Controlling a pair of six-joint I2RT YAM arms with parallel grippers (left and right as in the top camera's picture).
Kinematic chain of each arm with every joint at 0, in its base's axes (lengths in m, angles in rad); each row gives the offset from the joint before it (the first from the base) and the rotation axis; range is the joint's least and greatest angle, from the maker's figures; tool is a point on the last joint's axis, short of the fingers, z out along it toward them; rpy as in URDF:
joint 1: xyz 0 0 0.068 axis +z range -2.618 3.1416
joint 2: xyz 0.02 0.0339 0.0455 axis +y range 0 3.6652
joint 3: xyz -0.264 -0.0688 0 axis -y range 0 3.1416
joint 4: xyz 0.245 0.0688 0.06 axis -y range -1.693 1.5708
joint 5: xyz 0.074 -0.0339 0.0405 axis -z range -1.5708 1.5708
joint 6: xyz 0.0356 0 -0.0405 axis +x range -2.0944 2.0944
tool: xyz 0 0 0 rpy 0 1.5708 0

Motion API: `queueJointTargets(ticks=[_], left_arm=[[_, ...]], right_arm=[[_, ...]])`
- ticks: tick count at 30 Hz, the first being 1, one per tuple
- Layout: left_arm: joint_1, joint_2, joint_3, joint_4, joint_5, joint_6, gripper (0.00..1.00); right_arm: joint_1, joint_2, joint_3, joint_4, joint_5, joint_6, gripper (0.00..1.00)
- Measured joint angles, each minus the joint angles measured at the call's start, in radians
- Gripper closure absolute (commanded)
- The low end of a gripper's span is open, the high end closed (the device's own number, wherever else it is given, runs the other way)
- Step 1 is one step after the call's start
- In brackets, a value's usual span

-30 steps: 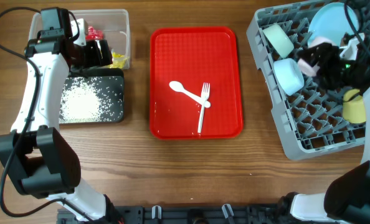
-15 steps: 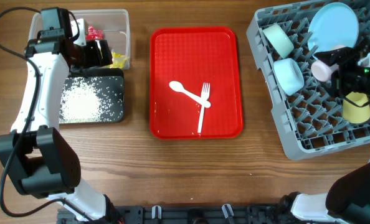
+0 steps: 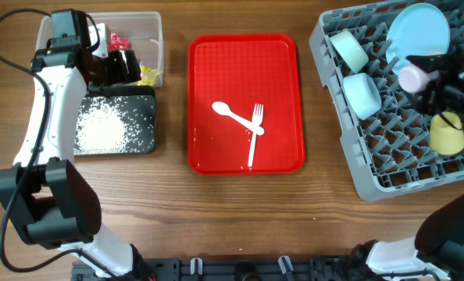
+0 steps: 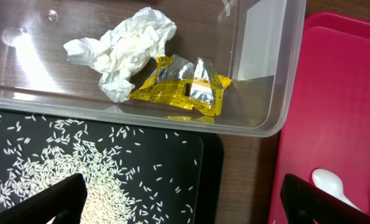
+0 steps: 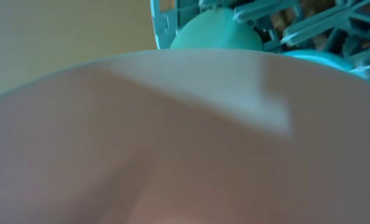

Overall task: Sort waste into correct bins and load items into the dishwasher rack
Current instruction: 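Carry the pink cup into the rack and release it, then move the right gripper to the white spoon and fork on the tray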

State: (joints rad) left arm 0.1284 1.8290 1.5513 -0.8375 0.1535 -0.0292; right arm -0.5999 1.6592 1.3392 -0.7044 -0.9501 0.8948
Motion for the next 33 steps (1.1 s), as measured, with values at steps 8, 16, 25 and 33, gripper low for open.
queueJointTargets(ticks=[8,16,25,33], left_arm=[[0.000,0.000,0.000,0.000,0.000,0.000,0.00],[0.000,0.000,0.000,0.000,0.000,0.000,0.00],[0.000,0.000,0.000,0.000,0.000,0.000,0.00],[0.000,0.000,0.000,0.000,0.001,0.000,0.00]], right_arm=[[-0.045,0.013,-0.005,-0.058,-0.031,0.026,0.23],[-0.045,0.048,-0.010,-0.045,-0.053,0.044,0.23],[-0.044,0.049,-0.011,0.016,-0.196,-0.117,0.20],[0.172,-0.173,-0.022,-0.122,-0.068,-0.394,0.11]])
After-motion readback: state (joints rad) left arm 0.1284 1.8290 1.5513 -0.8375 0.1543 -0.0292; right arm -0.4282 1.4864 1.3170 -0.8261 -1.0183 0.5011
